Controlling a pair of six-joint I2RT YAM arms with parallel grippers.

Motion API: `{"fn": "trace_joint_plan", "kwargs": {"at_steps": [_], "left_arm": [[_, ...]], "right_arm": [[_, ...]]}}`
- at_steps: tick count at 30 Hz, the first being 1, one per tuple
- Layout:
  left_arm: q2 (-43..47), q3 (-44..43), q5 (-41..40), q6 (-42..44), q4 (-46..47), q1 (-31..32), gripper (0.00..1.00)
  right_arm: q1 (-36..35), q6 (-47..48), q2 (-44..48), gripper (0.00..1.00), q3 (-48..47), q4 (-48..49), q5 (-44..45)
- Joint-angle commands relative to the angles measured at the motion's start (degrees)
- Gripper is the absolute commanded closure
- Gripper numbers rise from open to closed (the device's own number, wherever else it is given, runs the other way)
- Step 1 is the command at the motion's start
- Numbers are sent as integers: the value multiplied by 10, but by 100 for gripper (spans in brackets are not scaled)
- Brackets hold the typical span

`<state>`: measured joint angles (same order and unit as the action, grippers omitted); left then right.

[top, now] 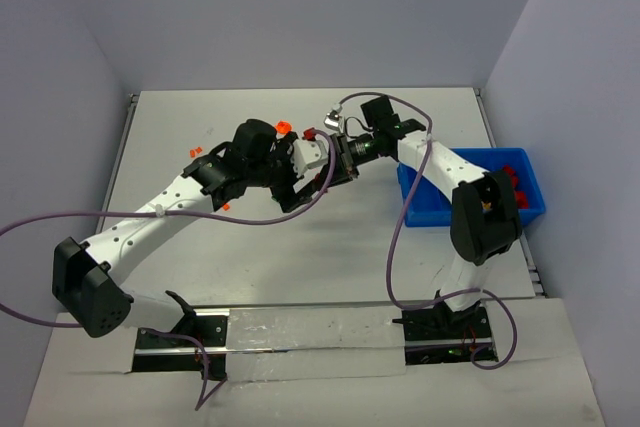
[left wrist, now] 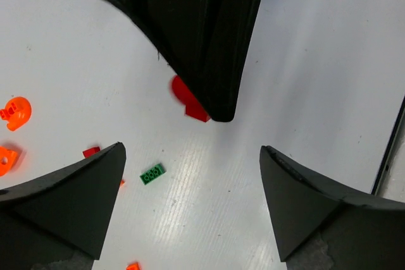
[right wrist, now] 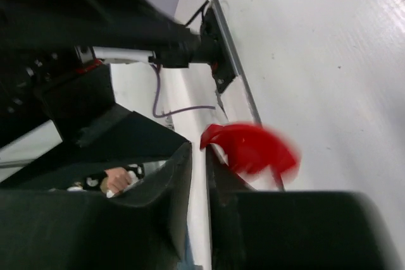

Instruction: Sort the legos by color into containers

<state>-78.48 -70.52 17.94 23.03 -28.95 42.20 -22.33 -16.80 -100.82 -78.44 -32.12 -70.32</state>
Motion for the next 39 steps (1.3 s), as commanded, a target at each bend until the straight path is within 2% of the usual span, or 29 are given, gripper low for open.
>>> {"fn": "trace_joint_plan", "kwargs": {"at_steps": [1, 3, 7, 12, 15, 17, 18, 20, 22, 24, 26, 29, 33, 35, 39], "left_arm": [[28, -15, -11, -24, 14, -17, 1], [37, -17, 7, -39, 14, -52, 1], [48, -28, 64, -85, 20, -134, 1], [41, -7, 64, -89, 31, -165, 1], [32, 3, 68, -94, 44, -168, 1], [20, 9, 65, -99, 51, -168, 1], [18, 11, 62, -108, 60, -169, 1], [16, 14, 67, -125, 70, -178, 1], [17, 12, 73, -143, 74, -197, 1], [16, 6, 93, -157, 71, -223, 1], [16, 4, 107, -167, 64, -244, 1], [19, 9, 109, -177, 64, -265, 1], [30, 19, 107, -183, 70, -275, 1], [32, 21, 106, -182, 69, -277, 1], [35, 21, 105, -178, 67, -280, 1]], "right_arm": [[45, 15, 50, 100, 24, -5, -4], [74, 36, 67, 100, 43, -27, 5], [181, 158, 100, 100, 35, -160, 73], [314, 272, 131, 100, 32, -264, 107], [334, 325, 138, 97, 18, -310, 166], [316, 306, 155, 83, 27, -287, 219], [303, 295, 168, 71, 31, -257, 253], [244, 270, 176, 58, 30, -224, 313], [166, 251, 176, 38, 19, -185, 370], [90, 238, 163, 29, 2, -165, 440], [46, 235, 137, 22, -14, -144, 508], [-5, 217, 49, 20, -50, -122, 577], [-39, 206, -40, 18, -91, -89, 653], [-50, 210, -80, 10, -106, -76, 705], [-54, 209, -137, 9, -150, -93, 727]]}}
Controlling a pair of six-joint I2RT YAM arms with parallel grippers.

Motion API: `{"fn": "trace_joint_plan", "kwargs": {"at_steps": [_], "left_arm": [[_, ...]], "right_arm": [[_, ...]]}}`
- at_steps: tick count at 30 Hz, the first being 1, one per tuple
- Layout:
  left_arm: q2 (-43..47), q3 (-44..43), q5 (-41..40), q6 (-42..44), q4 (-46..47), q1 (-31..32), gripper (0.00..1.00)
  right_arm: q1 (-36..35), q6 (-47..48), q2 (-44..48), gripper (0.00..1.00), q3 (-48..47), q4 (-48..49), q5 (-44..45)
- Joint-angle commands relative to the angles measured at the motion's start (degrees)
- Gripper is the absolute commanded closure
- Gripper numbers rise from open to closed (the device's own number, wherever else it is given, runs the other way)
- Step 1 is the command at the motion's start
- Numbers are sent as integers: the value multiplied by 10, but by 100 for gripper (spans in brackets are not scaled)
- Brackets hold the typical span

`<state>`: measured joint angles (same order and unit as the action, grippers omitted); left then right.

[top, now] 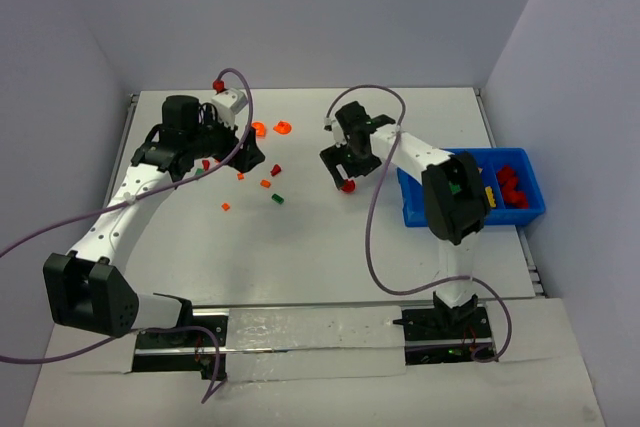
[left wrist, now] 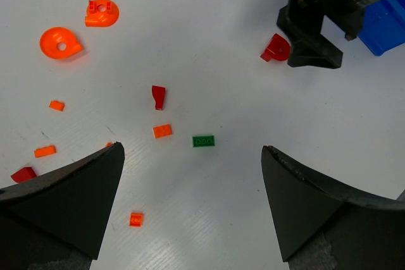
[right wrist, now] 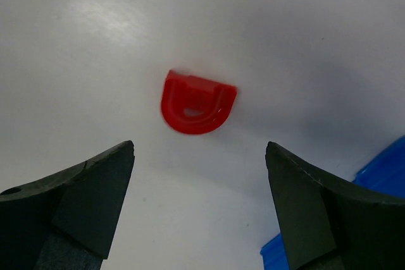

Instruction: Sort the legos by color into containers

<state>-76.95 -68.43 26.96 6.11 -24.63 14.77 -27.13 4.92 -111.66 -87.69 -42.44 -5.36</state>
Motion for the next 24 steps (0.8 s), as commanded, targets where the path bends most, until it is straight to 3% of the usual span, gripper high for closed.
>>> {"fn": "trace_joint_plan", "kwargs": {"at_steps": [1, 18, 24], "left_arm": [[20, 0, 14, -8, 25, -6, 1], [1, -10, 20, -10, 34, -8, 1], [0, -10, 18, -9, 35, -8, 1]], "right_arm": [[-6, -8, -35, 9, -59, 9, 77], [-9, -11, -113, 11, -102, -13, 7], [-10, -13, -131, 24, -108, -18, 4]]}}
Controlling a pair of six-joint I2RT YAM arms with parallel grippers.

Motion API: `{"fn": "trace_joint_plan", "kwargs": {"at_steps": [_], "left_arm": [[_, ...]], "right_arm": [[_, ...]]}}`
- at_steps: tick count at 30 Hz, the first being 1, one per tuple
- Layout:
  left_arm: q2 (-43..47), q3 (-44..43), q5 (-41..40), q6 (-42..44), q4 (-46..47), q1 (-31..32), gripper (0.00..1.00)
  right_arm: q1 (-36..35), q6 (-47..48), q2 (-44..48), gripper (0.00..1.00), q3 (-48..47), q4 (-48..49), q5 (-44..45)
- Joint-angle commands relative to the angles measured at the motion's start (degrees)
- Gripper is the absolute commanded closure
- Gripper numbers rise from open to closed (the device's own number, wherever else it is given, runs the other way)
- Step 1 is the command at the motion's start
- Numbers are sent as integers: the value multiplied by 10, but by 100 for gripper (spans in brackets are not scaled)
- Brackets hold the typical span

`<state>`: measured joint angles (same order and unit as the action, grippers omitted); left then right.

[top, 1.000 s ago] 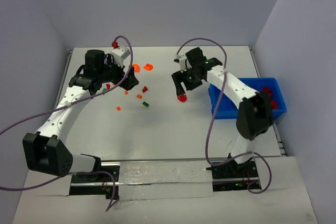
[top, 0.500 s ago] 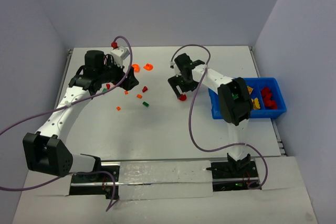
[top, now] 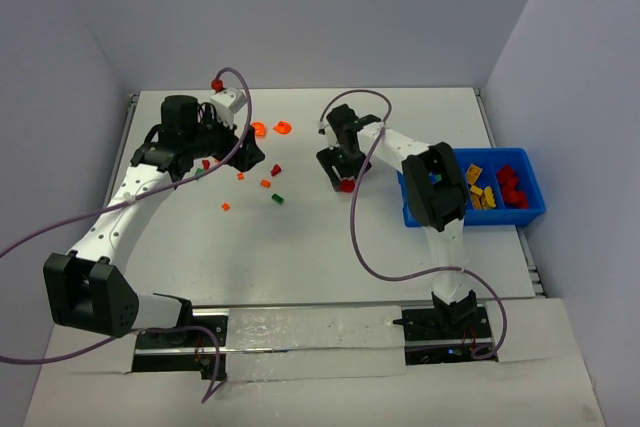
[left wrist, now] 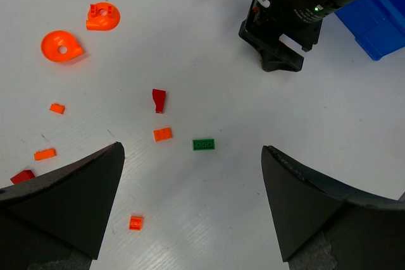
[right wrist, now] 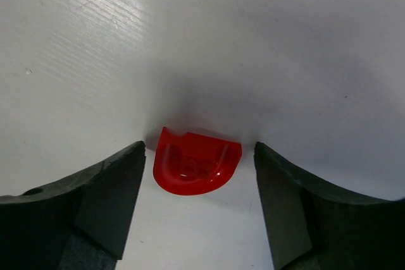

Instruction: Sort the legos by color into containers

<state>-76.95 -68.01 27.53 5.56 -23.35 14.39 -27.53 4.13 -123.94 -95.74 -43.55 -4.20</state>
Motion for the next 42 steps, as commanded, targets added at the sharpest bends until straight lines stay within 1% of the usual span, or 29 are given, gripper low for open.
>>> {"fn": "trace_joint_plan", "kwargs": {"at_steps": [1, 3, 7, 13, 19, 23, 25, 27, 29, 30, 32, 34, 36, 40, 41, 42], "left_arm": [[0, -14, 12, -4, 23, -4, 1], [0, -13, 11, -2, 23, -5, 1], [0, -12, 10, -2, 25, -5, 1], [0, -14, 10, 0, 24, -4, 1], [-2, -18, 9, 0, 23, -5, 1], [-7, -25, 13, -6, 21, -5, 1], [-8, -28, 18, -8, 21, -5, 1], [-11, -31, 21, -9, 21, -5, 1], [-15, -36, 21, -10, 18, -5, 1], [-16, -38, 21, -10, 18, -5, 1], [-19, -40, 21, -9, 18, -5, 1], [-24, -42, 22, -12, 19, -5, 1], [-27, -43, 24, -14, 21, -5, 1], [-34, -45, 27, -18, 26, -4, 1], [-34, -44, 25, -18, 29, -4, 1], [-34, -43, 25, -19, 31, -4, 1]], "right_arm": [[-6, -5, -8, 27, -27, -5, -8], [-9, -4, -6, 36, -20, -3, -8], [-13, -3, -4, 44, -9, 0, -5], [-17, -5, 5, 48, 7, 1, -3], [-16, -6, 60, 50, 13, -18, -20], [-12, 3, 158, 50, 33, -29, -27], [5, 5, 210, 50, 52, -30, -41], [15, 6, 236, 50, 61, -38, -54], [49, 18, 292, 50, 95, -56, -49], [63, 23, 309, 50, 97, -60, -48], [112, 43, 347, 50, 132, -70, -37], [185, 64, 381, 50, 151, -82, -31], [238, 89, 402, 50, 166, -86, -21], [396, 156, 408, 49, 173, -83, 11], [407, 161, 403, 50, 172, -82, 15], [435, 174, 397, 50, 166, -81, 18]]}}
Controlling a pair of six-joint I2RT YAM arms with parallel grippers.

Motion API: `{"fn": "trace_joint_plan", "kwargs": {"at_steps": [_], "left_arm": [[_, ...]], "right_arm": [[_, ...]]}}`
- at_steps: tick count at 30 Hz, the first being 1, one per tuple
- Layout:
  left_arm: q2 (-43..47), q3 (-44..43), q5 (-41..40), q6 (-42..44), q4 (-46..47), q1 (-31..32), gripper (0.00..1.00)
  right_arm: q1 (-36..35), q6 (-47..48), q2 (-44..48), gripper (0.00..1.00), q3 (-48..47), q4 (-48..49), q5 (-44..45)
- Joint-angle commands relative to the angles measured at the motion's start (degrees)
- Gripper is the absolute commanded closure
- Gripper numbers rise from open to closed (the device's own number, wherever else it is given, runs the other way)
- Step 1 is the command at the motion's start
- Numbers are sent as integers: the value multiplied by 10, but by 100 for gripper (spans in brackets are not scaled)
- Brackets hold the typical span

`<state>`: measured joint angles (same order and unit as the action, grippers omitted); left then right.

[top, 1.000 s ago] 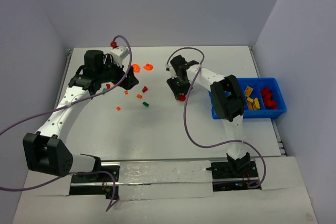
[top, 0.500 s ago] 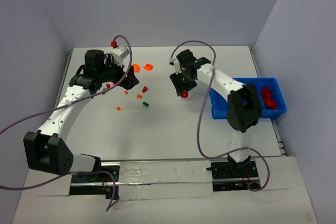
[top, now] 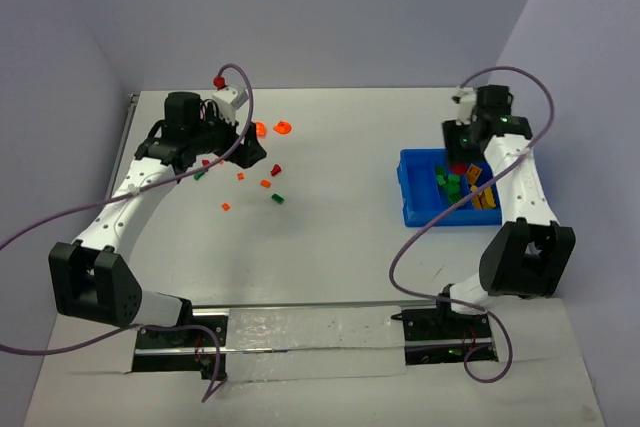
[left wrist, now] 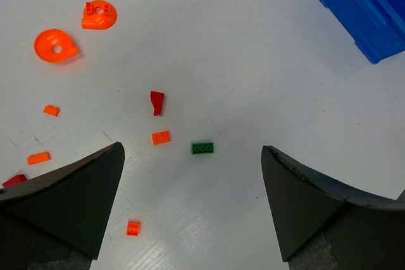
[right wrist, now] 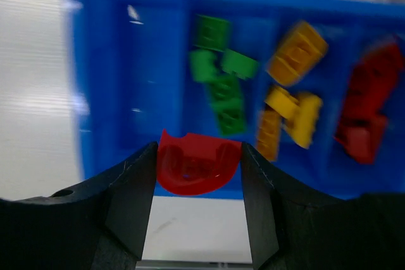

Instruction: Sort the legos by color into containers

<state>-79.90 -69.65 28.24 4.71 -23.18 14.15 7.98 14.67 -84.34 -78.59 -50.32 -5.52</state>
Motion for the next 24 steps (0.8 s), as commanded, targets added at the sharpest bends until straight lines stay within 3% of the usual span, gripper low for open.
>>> {"fn": "trace_joint_plan", "kwargs": {"at_steps": [1, 8, 17, 20, 24], "left_arm": [[-6, -27, 18, -10, 29, -2, 1], [-27, -58, 19, -6, 12, -2, 1], [-30, -62, 5, -5, 7, -2, 1], [-30, -60, -3, -2, 6, -2, 1], [-28, -52, -15, 3, 8, -2, 1]], "right_arm": [[105, 82, -6, 50, -11, -11, 34], [192, 150, -105, 49, -54, 32, 58], [199, 153, -207, 46, -118, 66, 90], [199, 154, -229, 41, -140, 75, 104], [198, 154, -254, 21, -160, 77, 114]]}}
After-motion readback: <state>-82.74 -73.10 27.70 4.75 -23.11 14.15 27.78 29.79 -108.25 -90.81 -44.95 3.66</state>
